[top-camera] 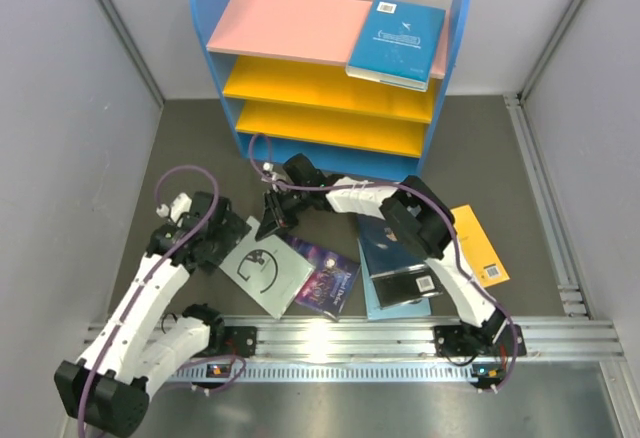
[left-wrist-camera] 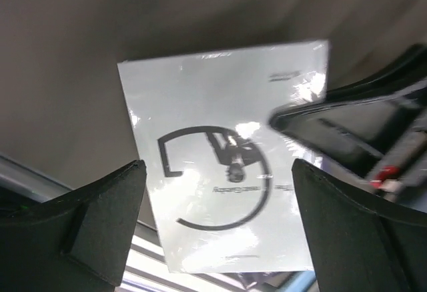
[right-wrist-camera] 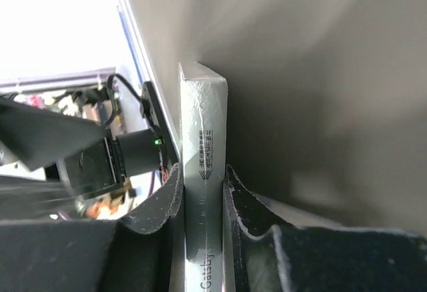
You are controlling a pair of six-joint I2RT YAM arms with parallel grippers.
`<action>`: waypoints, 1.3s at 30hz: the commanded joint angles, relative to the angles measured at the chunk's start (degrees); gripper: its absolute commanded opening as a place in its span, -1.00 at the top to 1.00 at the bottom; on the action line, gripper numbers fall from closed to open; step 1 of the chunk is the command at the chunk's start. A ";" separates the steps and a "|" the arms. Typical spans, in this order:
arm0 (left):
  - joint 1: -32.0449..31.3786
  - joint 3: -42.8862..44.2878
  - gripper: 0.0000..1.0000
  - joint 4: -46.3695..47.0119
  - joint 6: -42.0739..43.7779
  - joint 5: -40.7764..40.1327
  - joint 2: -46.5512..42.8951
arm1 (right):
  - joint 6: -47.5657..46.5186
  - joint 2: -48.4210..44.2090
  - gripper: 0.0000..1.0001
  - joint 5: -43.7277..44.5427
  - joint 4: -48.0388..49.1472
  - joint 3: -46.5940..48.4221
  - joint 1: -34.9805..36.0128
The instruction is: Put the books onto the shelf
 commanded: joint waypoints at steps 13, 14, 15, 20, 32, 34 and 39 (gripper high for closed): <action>0.29 22.67 -0.97 -0.69 8.24 0.10 -3.16 | 9.70 -34.98 1.00 17.01 -0.40 -7.92 0.85; 0.29 22.93 -0.97 2.19 8.32 1.15 -3.42 | 9.96 -37.34 1.00 18.58 -1.97 -7.75 0.76; 0.29 22.85 -0.98 4.13 8.50 3.60 -3.85 | 10.40 -38.50 1.00 19.12 -2.25 -7.83 0.67; 0.29 23.81 -0.98 11.26 7.45 8.10 -7.37 | 17.86 -44.91 1.00 22.02 0.01 -10.28 -0.91; 0.29 21.00 -0.89 21.89 1.39 19.08 -12.56 | 51.00 -49.85 1.00 24.13 46.92 -33.05 -2.93; 0.29 20.39 -0.84 23.13 0.51 20.58 -12.56 | 54.08 -49.32 1.00 24.75 52.90 -34.54 -2.93; 0.29 18.10 -0.67 25.60 -2.22 22.61 -13.09 | 58.13 -49.49 1.00 26.51 59.71 -35.78 -3.02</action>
